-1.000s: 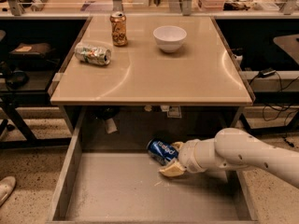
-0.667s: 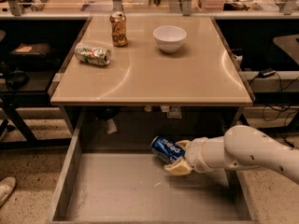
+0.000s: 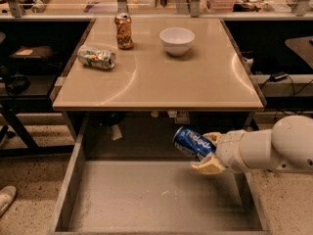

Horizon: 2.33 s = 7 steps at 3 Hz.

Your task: Pick pepsi can from top drawer and place on counter

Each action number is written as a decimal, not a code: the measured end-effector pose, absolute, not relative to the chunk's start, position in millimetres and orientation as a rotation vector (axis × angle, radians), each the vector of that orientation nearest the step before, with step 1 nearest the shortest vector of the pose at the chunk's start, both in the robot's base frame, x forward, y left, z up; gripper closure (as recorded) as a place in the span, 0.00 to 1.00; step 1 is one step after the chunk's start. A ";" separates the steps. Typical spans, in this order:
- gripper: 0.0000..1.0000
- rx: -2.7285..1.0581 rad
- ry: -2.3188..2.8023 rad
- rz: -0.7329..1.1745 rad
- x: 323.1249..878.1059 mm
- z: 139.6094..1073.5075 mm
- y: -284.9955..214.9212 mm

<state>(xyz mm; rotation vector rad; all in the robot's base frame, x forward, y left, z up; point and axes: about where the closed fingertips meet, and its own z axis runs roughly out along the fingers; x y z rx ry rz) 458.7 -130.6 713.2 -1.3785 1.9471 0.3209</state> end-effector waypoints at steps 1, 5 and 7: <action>1.00 -1.421 1.910 0.252 459.3 772.2 -147.9; 1.00 -1.438 1.792 0.123 507.3 876.5 -167.0; 1.00 -1.514 1.652 -0.057 597.5 948.0 -171.8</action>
Offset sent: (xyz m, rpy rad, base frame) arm 0.0576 -0.0491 0.1946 -0.0735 -0.1527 0.0884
